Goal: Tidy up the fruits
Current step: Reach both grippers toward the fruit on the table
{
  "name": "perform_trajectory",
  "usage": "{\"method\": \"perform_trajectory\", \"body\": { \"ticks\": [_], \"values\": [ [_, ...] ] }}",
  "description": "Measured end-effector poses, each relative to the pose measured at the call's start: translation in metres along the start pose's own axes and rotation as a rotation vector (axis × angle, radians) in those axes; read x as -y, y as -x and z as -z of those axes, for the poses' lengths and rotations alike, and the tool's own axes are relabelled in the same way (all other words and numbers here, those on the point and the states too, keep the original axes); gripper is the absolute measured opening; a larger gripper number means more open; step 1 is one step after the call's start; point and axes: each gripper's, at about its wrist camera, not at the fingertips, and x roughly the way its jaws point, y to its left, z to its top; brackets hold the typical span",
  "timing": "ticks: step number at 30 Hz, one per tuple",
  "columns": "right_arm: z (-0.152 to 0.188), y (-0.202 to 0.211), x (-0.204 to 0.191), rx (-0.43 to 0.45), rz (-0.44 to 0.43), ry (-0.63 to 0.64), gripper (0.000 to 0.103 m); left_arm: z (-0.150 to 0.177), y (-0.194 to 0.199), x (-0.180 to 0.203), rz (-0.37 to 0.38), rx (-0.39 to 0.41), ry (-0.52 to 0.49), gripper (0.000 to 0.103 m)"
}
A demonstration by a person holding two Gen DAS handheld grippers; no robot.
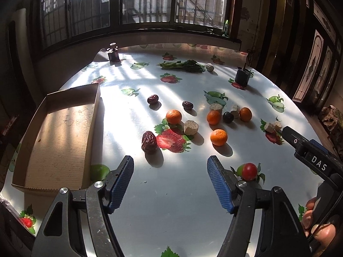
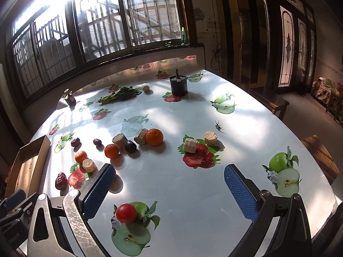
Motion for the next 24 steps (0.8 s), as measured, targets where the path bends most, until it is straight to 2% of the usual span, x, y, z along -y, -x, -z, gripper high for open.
{"method": "perform_trajectory", "body": {
  "ticks": [24],
  "values": [
    [0.004,-0.029,-0.011,-0.131,-0.047,0.059,0.102,-0.004,-0.034,-0.033,-0.073,-0.085,0.039,0.071]
  ]
}}
